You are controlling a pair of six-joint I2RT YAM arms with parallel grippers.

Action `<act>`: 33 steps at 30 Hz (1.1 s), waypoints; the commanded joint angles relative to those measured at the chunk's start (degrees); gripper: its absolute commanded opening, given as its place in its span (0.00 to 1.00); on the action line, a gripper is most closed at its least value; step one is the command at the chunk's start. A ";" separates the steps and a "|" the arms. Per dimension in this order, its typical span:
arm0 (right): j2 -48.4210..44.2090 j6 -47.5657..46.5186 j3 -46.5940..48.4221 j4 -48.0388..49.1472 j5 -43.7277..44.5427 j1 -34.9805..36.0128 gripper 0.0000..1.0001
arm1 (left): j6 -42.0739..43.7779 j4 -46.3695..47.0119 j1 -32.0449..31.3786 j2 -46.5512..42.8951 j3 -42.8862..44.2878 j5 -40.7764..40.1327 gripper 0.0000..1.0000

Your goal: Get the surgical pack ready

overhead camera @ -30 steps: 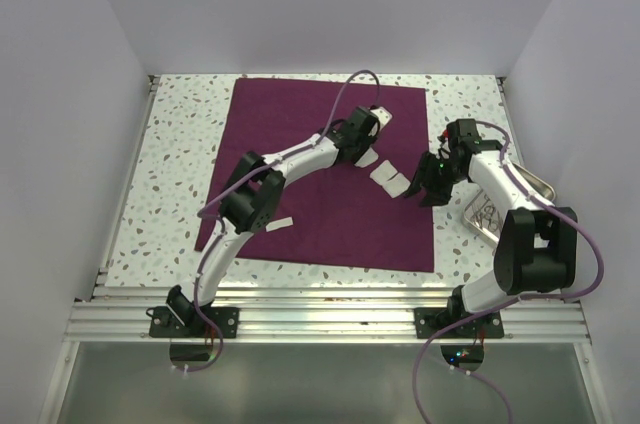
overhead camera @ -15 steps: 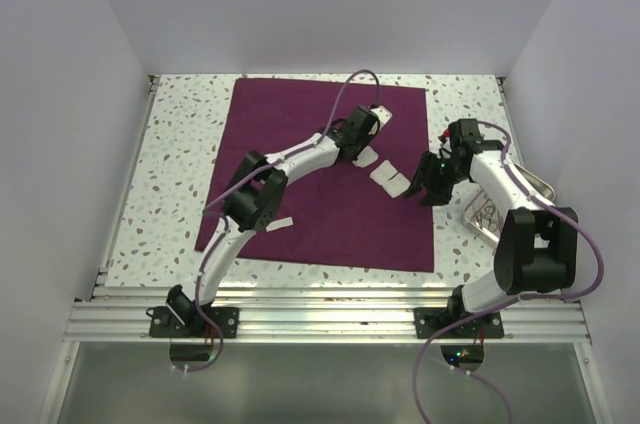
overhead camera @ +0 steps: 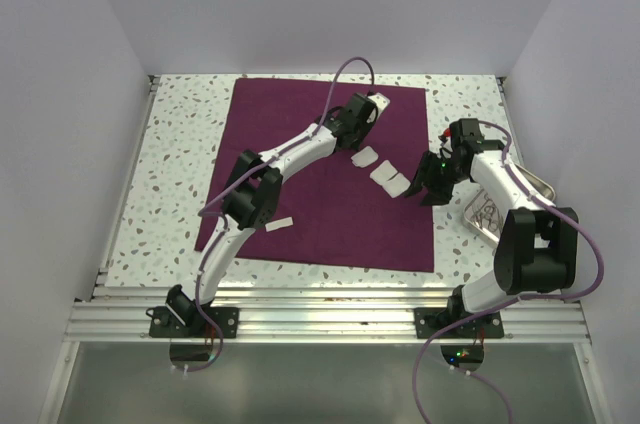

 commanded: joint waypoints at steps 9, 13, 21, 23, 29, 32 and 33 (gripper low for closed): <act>0.21 0.14 0.69 1.41 -3.17 -0.11 0.52 | -13.47 -8.26 -0.49 -3.65 1.68 6.60 0.00; 0.82 0.06 0.60 1.50 -3.08 -0.20 0.51 | -14.52 -7.99 -1.45 -3.30 1.85 7.04 0.00; 1.35 -0.03 0.69 1.77 -2.99 -0.20 0.52 | -17.33 -8.61 -1.54 -2.59 5.28 6.42 0.00; 1.61 -0.03 0.60 1.77 -2.99 -0.20 0.52 | -17.95 -8.35 -1.54 -2.59 5.28 7.21 0.00; 1.97 0.15 0.69 2.20 -3.17 -0.20 0.51 | -18.74 -7.55 -1.72 -2.16 5.11 9.14 0.00; 2.14 0.06 0.60 2.12 -3.08 -0.29 0.51 | -18.65 -7.03 -1.90 -1.89 5.11 9.58 0.00; 2.14 0.14 0.51 2.12 -3.08 -0.20 0.52 | -18.65 -6.68 -1.98 -1.89 5.11 9.67 0.00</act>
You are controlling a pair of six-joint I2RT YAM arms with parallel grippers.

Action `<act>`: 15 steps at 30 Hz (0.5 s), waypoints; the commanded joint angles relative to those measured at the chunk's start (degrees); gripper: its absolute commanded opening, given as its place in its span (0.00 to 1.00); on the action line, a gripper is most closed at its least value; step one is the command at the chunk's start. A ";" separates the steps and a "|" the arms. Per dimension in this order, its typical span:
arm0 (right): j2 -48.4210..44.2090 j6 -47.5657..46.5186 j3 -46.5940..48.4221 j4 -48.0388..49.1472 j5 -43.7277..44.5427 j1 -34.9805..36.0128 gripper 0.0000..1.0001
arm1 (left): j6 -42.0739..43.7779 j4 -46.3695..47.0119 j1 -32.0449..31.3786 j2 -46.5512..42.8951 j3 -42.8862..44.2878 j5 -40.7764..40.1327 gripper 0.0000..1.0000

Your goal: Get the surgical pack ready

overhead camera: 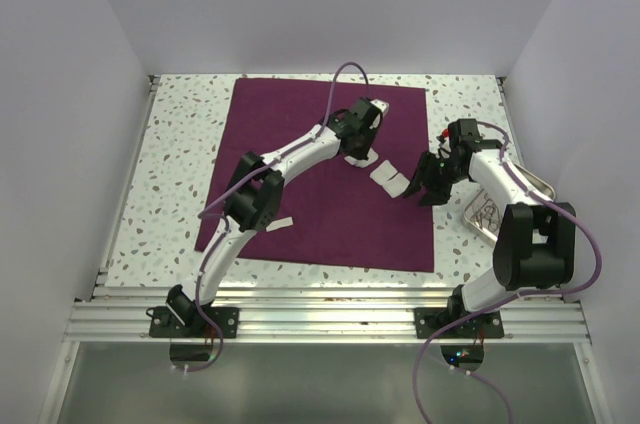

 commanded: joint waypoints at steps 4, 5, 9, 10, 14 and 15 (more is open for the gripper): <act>0.66 0.12 -0.01 1.38 -1.99 -0.16 0.52 | -1.08 3.01 -0.65 -1.78 2.35 1.48 0.00; 0.57 0.04 -0.01 1.46 -1.99 -0.16 0.52 | -0.99 3.27 -0.74 -1.78 2.35 1.65 0.00; 0.57 0.04 -0.10 1.46 -1.90 -0.16 0.52 | -0.82 4.07 -0.92 -1.34 2.35 2.00 0.00; 0.66 0.04 -0.10 1.46 -1.90 -0.16 0.51 | -0.64 4.15 -1.09 -1.17 2.35 2.18 0.00; 0.57 0.12 -0.10 1.55 -1.99 -0.16 0.51 | -0.29 4.24 -1.09 -0.73 2.26 2.53 0.00; 0.57 0.04 -0.10 1.55 -1.99 -0.16 0.51 | -0.29 4.16 -1.09 -0.47 2.26 2.53 0.00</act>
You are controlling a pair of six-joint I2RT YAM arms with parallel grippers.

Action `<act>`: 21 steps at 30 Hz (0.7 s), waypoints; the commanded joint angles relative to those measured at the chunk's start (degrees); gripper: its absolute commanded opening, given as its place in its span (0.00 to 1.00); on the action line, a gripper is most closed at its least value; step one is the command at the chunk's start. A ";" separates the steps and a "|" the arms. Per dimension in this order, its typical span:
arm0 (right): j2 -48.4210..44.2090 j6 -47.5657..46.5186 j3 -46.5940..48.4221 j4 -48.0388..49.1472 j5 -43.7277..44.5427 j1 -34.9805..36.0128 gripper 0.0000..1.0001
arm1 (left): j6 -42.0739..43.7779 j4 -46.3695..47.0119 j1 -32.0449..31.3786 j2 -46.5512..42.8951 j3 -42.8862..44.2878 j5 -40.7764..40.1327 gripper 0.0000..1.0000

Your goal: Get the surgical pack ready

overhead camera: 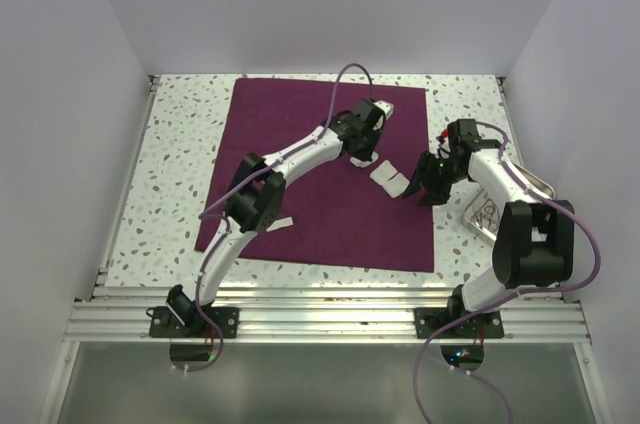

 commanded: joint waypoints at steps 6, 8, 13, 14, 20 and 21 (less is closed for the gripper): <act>0.11 0.12 -0.26 1.33 -2.23 -0.07 0.51 | 0.41 2.91 -0.44 0.15 2.00 0.24 0.07; 0.29 0.21 -0.26 1.33 -2.41 -0.16 0.51 | 0.59 2.82 -0.52 0.07 2.09 -0.20 0.14; 0.20 0.12 -0.08 1.25 -2.58 -0.07 0.51 | 0.76 2.38 -0.44 -1.95 2.18 -1.43 0.39; 0.20 0.04 -0.08 1.25 -2.58 -0.16 0.51 | 0.85 2.03 -0.44 -2.48 2.09 -1.52 0.41; -0.06 0.04 0.18 1.16 -2.93 -0.07 0.51 | 1.99 0.37 -0.09 -7.40 -1.77 -2.05 0.54; -0.15 0.04 0.01 1.16 -2.85 -0.16 0.51 | 1.73 0.10 0.09 -8.10 -2.91 -2.22 0.54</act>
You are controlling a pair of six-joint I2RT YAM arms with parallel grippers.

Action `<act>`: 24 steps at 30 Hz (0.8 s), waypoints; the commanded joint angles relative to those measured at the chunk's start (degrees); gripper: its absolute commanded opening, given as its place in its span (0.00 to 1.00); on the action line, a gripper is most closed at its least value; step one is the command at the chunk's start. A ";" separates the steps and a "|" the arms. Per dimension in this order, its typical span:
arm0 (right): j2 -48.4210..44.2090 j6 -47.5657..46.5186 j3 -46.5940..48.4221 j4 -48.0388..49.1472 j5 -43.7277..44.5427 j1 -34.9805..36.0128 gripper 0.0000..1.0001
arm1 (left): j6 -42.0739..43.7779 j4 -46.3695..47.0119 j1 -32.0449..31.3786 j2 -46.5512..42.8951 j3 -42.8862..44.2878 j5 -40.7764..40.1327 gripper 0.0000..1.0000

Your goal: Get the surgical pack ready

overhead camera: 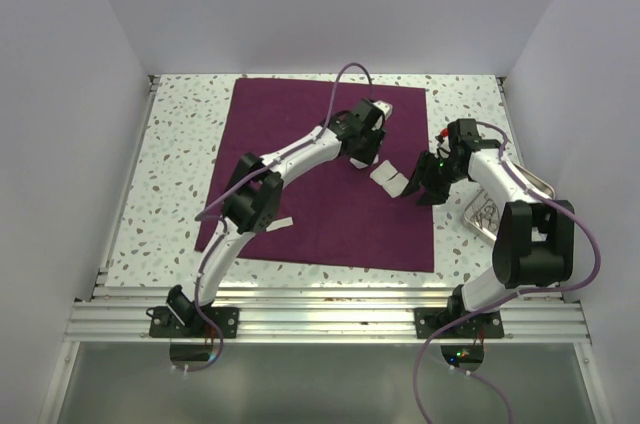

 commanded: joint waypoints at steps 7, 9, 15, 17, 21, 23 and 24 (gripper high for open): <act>-0.41 0.10 -0.61 0.94 -1.84 -0.16 0.51 | 1.88 5.19 0.60 -12.72 -10.16 0.23 0.54; -0.41 0.28 -0.61 1.03 -2.02 -0.07 0.51 | 4.68 7.05 0.51 -13.69 -13.33 0.58 0.51; -0.42 0.19 -0.34 0.77 -2.11 -0.16 0.51 | 14.36 8.55 -1.77 -13.87 -15.27 -5.21 0.48; -0.15 0.01 -0.26 0.77 -2.19 -0.16 0.51 | 18.30 10.83 -2.92 -14.14 -17.11 -6.18 0.48; 0.29 -0.25 0.01 0.33 -2.28 -0.16 0.51 | 20.08 12.60 -3.71 -13.96 -17.83 -4.79 0.47; 0.46 -0.51 0.18 0.15 -2.19 -0.16 0.51 | 20.61 12.60 -4.24 -13.52 -17.22 -4.96 0.48; 0.55 -0.43 0.36 0.06 -2.11 -0.16 0.51 | 20.70 12.68 -4.33 -13.09 -17.04 -4.96 0.48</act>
